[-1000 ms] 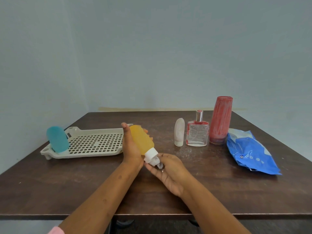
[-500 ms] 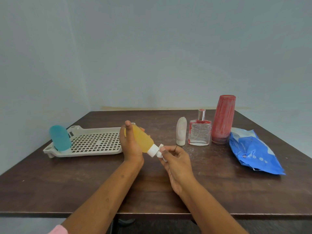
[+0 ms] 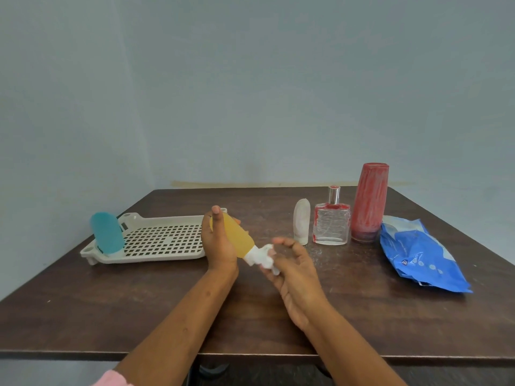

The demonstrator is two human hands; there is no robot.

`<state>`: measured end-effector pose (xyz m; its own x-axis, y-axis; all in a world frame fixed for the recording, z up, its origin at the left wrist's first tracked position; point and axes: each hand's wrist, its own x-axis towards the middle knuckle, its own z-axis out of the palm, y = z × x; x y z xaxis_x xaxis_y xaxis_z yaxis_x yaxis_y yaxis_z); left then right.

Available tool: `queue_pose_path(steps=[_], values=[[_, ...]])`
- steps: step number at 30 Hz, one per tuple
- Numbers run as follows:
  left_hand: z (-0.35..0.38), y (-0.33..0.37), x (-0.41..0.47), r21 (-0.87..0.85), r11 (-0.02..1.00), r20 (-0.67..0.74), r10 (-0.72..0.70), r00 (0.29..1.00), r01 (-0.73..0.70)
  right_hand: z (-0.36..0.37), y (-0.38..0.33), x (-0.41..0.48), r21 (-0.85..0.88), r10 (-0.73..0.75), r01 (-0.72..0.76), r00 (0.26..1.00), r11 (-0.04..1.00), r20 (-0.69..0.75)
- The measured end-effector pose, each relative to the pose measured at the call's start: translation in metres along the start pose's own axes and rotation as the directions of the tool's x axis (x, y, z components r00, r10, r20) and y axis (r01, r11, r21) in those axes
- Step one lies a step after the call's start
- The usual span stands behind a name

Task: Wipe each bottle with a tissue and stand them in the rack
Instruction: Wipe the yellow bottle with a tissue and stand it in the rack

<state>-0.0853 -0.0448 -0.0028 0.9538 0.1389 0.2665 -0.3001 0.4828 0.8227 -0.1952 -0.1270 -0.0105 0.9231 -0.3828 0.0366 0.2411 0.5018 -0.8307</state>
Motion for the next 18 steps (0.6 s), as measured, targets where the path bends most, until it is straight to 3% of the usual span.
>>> queue_pose_path(steps=[2, 4, 9, 14, 18], values=[[0.001, 0.000, -0.001, 0.005, 1.000, 0.002, -0.006, 1.000, 0.006, -0.006, -0.002, 0.005, -0.077, -0.080, 0.072, 0.992, 0.994, -0.102], [0.001, 0.000, -0.002, 0.001, 1.000, 0.011, -0.010, 1.000, 0.010, -0.010, 0.000, 0.007, -0.340, -0.131, 0.085, 0.985, 0.937, -0.115], [0.000, -0.003, -0.001, 0.002, 1.000, 0.015, -0.018, 1.000, 0.018, -0.007, 0.013, 0.005, -0.789, -0.193, 0.205, 0.975, 0.579, 0.111], [0.000, -0.009, 0.001, -0.040, 0.987, 0.038, -0.153, 0.987, 0.155, -0.003, 0.012, 0.009, -0.880, -0.289, 0.286, 0.940, 0.379, 0.181], [-0.001, -0.011, 0.001, -0.040, 0.955, 0.067, -0.290, 0.955, 0.293, -0.004, 0.014, 0.012, -0.913, -0.257, 0.271, 0.947, 0.306, 0.195]])
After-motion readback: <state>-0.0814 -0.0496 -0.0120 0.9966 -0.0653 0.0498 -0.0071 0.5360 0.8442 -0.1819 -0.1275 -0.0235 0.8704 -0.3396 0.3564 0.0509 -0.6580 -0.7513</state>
